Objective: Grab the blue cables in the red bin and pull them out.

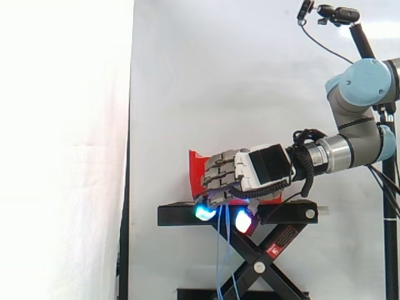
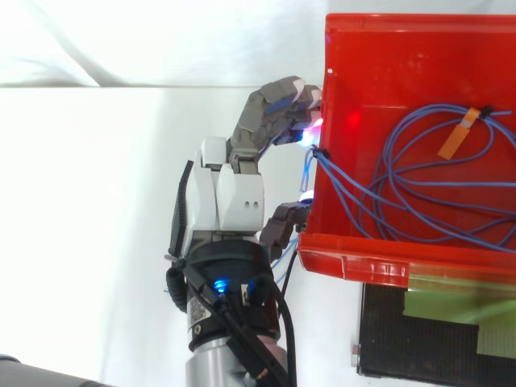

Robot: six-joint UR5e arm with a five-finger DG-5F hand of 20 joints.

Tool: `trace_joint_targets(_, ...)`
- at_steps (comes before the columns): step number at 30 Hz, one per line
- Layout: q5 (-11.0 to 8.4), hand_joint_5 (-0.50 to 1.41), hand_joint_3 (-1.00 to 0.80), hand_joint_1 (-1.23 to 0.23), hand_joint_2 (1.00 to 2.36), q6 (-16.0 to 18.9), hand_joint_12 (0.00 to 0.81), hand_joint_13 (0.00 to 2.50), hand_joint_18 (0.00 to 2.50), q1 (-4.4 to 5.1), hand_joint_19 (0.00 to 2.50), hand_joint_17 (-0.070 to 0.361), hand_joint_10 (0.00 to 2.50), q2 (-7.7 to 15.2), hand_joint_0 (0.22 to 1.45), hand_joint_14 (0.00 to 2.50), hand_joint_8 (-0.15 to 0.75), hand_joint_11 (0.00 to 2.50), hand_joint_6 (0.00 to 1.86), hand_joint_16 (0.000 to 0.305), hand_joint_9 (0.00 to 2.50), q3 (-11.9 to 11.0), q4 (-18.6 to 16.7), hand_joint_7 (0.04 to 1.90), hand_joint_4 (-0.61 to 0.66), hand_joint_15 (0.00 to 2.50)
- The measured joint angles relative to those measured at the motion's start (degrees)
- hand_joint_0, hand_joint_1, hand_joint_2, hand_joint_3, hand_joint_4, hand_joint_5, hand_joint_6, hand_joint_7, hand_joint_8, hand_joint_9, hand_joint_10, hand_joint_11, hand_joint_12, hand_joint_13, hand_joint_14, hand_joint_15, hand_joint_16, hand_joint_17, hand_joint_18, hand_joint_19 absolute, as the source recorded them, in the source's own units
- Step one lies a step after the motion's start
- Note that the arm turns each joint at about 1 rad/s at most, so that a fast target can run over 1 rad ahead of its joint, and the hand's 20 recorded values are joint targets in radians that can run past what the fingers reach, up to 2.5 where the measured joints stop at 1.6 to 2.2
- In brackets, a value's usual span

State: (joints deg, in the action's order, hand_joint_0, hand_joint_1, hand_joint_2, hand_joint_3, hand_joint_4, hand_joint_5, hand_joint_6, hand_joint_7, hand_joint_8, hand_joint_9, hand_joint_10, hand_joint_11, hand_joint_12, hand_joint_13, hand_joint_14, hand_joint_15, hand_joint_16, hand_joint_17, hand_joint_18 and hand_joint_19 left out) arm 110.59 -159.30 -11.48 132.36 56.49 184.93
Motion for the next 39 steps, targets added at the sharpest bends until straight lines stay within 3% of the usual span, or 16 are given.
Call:
trace_joint_targets(14,0.02,0.81,-1.0,-0.89,1.0,0.0,0.365,0.59,0.47,-0.12,0.74,0.103,0.02,0.0,0.8,0.02,0.301,0.71,0.0,0.046,0.77,0.0,0.0,0.73,0.2,0.63)
trace_joint_targets(39,-0.02,0.8,-1.0,-0.88,1.0,0.0,0.361,0.6,0.5,-0.11,0.74,0.101,0.02,0.0,0.82,0.02,0.297,0.73,0.18,0.045,0.78,0.0,0.6,0.66,0.18,0.63)
